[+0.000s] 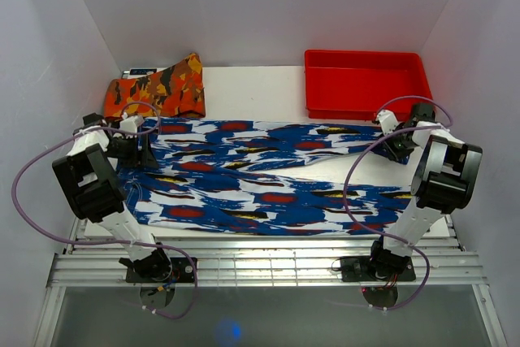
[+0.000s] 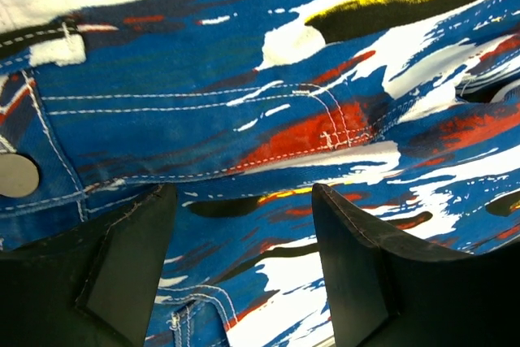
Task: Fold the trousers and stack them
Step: Flatten the trousers out
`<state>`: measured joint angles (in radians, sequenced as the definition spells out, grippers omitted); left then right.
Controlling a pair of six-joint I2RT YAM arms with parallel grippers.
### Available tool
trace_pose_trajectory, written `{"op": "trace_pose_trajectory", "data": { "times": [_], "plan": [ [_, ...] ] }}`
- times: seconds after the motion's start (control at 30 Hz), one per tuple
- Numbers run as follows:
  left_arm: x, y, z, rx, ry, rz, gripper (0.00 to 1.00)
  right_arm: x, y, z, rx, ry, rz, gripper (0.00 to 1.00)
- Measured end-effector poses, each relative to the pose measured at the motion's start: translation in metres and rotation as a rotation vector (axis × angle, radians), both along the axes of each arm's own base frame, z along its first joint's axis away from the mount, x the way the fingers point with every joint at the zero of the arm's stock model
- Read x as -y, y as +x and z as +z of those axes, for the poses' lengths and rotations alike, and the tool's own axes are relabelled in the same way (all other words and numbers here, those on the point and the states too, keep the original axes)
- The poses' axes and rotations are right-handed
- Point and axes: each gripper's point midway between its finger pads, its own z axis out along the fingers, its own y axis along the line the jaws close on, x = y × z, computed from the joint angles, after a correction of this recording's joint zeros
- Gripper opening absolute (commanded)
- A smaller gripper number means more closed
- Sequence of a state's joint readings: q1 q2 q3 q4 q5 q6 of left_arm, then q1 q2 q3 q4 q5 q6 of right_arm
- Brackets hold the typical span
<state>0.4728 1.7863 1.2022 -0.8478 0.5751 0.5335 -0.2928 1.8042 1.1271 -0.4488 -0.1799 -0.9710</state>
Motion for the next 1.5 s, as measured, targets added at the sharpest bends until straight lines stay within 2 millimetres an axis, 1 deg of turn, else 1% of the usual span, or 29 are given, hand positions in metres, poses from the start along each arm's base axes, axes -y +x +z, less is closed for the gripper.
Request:
{"op": "trace_pose_trajectory", "data": {
  "times": [0.03,0.07,0.2,0.23,0.27,0.33,0.37,0.43,0.47,0.57,0.63,0.67,0.7,0.77,0.8,0.83,0.87,0.93,0.97,1.0,1.03,1.07,1.13,1.17,1.23,1.3,1.37,1.43,1.5],
  "plan": [
    [-0.001,0.001,0.000,0.001,0.000,0.000,0.78,0.001,0.002,-0.001,0.000,-0.004,0.004,0.19],
    [-0.001,0.002,-0.001,0.001,0.001,0.001,0.78,0.002,0.004,-0.001,-0.001,-0.009,0.008,0.08],
    [-0.004,0.003,-0.008,-0.017,0.008,0.006,0.73,0.008,0.006,-0.001,0.001,-0.046,0.042,0.08],
    [-0.006,0.003,-0.010,-0.023,0.014,0.007,0.70,0.009,0.006,-0.001,0.002,-0.057,0.056,0.08],
    [-0.008,0.003,-0.013,-0.029,0.029,0.010,0.64,0.011,0.005,-0.001,0.004,-0.071,0.073,0.08],
    [-0.014,0.002,-0.018,-0.038,0.059,0.021,0.57,0.017,-0.004,0.000,-0.015,-0.095,0.106,0.08],
    [-0.017,0.002,-0.021,-0.042,0.072,0.025,0.49,0.021,-0.010,0.000,-0.025,-0.108,0.121,0.08],
    [-0.023,0.002,-0.026,-0.056,0.094,0.045,0.44,0.032,-0.019,0.004,-0.038,-0.127,0.142,0.08],
    [-0.026,0.002,-0.027,-0.060,0.102,0.055,0.40,0.038,-0.023,0.006,-0.041,-0.134,0.150,0.08],
    [-0.031,0.003,-0.029,-0.068,0.103,0.082,0.37,0.049,-0.034,0.010,-0.055,-0.137,0.174,0.08],
    [-0.032,0.003,-0.029,-0.074,0.099,0.092,0.38,0.050,-0.040,0.010,-0.073,-0.129,0.208,0.09],
    [-0.032,0.003,-0.029,-0.076,0.096,0.093,0.40,0.050,-0.042,0.012,-0.083,-0.124,0.227,0.29],
    [-0.032,0.003,-0.028,-0.078,0.092,0.093,0.47,0.049,-0.043,0.014,-0.088,-0.120,0.237,0.40],
    [-0.030,0.003,-0.027,-0.079,0.084,0.086,0.57,0.053,-0.041,0.020,-0.089,-0.132,0.250,0.67],
    [-0.029,0.003,-0.025,-0.079,0.077,0.081,0.63,0.055,-0.038,0.025,-0.082,-0.136,0.250,0.70],
    [-0.028,0.003,-0.024,-0.078,0.067,0.079,0.71,0.056,-0.035,0.030,-0.073,-0.136,0.251,0.71],
    [-0.027,0.002,-0.022,-0.077,0.063,0.073,0.73,0.057,-0.030,0.036,-0.060,-0.138,0.246,0.68],
    [-0.027,0.002,-0.017,-0.074,0.055,0.066,0.76,0.057,-0.024,0.052,-0.043,-0.124,0.236,0.62],
    [-0.027,0.002,-0.015,-0.072,0.057,0.063,0.76,0.056,-0.020,0.062,-0.028,-0.116,0.231,0.56],
    [-0.028,0.001,-0.013,-0.070,0.059,0.059,0.76,0.054,-0.018,0.071,-0.014,-0.106,0.229,0.54],
    [-0.029,0.000,-0.011,-0.067,0.062,0.056,0.76,0.052,-0.018,0.079,-0.006,-0.097,0.229,0.52],
    [-0.030,-0.001,-0.007,-0.063,0.066,0.053,0.76,0.048,-0.020,0.088,0.003,-0.089,0.230,0.46],
    [-0.031,-0.003,0.000,-0.051,0.076,0.050,0.76,0.036,-0.036,0.099,-0.007,-0.064,0.240,0.42],
    [-0.031,-0.004,0.004,-0.044,0.083,0.047,0.76,0.030,-0.045,0.101,-0.014,-0.055,0.243,0.40],
    [-0.031,-0.006,0.012,-0.030,0.095,0.041,0.76,0.014,-0.072,0.094,-0.066,-0.025,0.252,0.38],
    [-0.030,-0.009,0.014,-0.022,0.103,0.035,0.76,0.000,-0.103,0.075,-0.145,0.010,0.260,0.36],
    [-0.028,-0.015,0.012,-0.032,0.103,0.028,0.75,-0.013,-0.135,0.050,-0.248,0.047,0.268,0.36],
    [-0.026,-0.022,0.006,-0.056,0.102,0.022,0.74,-0.023,-0.162,0.026,-0.336,0.064,0.276,0.36],
    [-0.024,-0.029,0.001,-0.080,0.102,0.015,0.71,-0.027,-0.182,0.007,-0.396,0.063,0.275,0.35]
  ]
}}
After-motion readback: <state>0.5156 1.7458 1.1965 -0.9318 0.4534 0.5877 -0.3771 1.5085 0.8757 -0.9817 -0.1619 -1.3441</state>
